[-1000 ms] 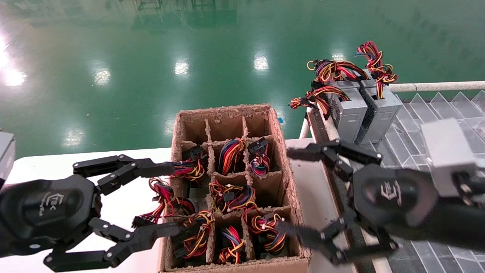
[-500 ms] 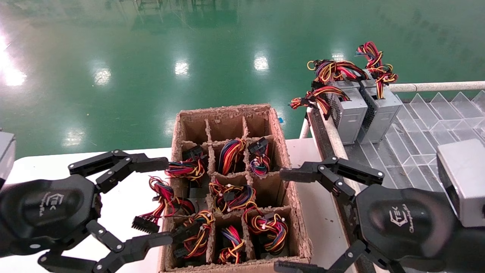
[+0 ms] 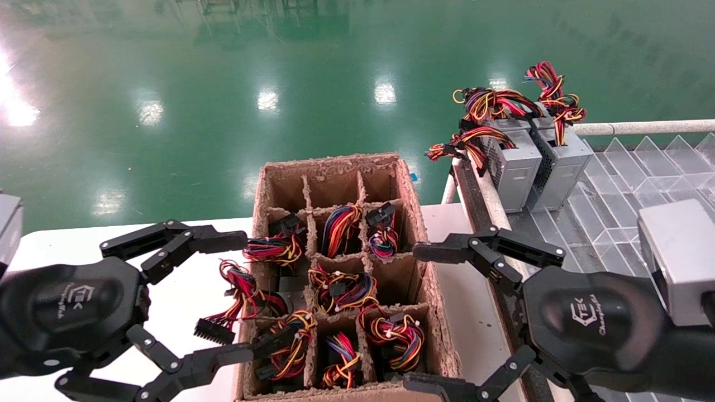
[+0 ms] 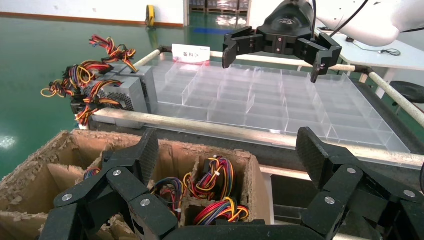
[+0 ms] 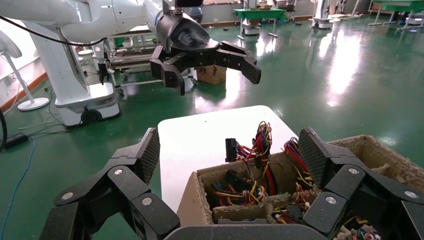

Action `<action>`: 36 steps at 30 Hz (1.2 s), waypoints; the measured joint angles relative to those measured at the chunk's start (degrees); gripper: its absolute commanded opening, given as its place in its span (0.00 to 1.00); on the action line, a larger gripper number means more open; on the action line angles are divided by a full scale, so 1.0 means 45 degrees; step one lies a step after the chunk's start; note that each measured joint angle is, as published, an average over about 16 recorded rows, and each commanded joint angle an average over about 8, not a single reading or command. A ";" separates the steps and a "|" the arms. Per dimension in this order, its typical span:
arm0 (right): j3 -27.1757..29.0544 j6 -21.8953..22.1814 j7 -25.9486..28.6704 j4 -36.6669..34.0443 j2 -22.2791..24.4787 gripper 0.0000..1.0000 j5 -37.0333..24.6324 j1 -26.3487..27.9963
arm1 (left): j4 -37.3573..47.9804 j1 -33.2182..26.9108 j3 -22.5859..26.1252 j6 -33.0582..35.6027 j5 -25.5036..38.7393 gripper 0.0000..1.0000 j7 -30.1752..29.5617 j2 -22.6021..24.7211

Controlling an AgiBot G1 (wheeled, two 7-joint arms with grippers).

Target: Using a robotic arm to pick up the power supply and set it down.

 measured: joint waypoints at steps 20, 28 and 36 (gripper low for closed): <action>0.0000 0.0065 0.0014 -0.0002 0.0000 1.00 -0.0063 0.0024 | 0.0000 0.0000 0.0000 0.0000 0.0000 1.00 0.0000 0.0000; 0.0000 0.0072 0.0017 -0.0003 0.0000 1.00 -0.0070 0.0029 | 0.0000 0.0000 0.0000 0.0000 0.0000 1.00 0.0000 0.0000; 0.0000 0.0078 0.0019 -0.0003 0.0000 1.00 -0.0076 0.0032 | 0.0000 0.0000 0.0000 0.0000 0.0000 1.00 0.0000 0.0000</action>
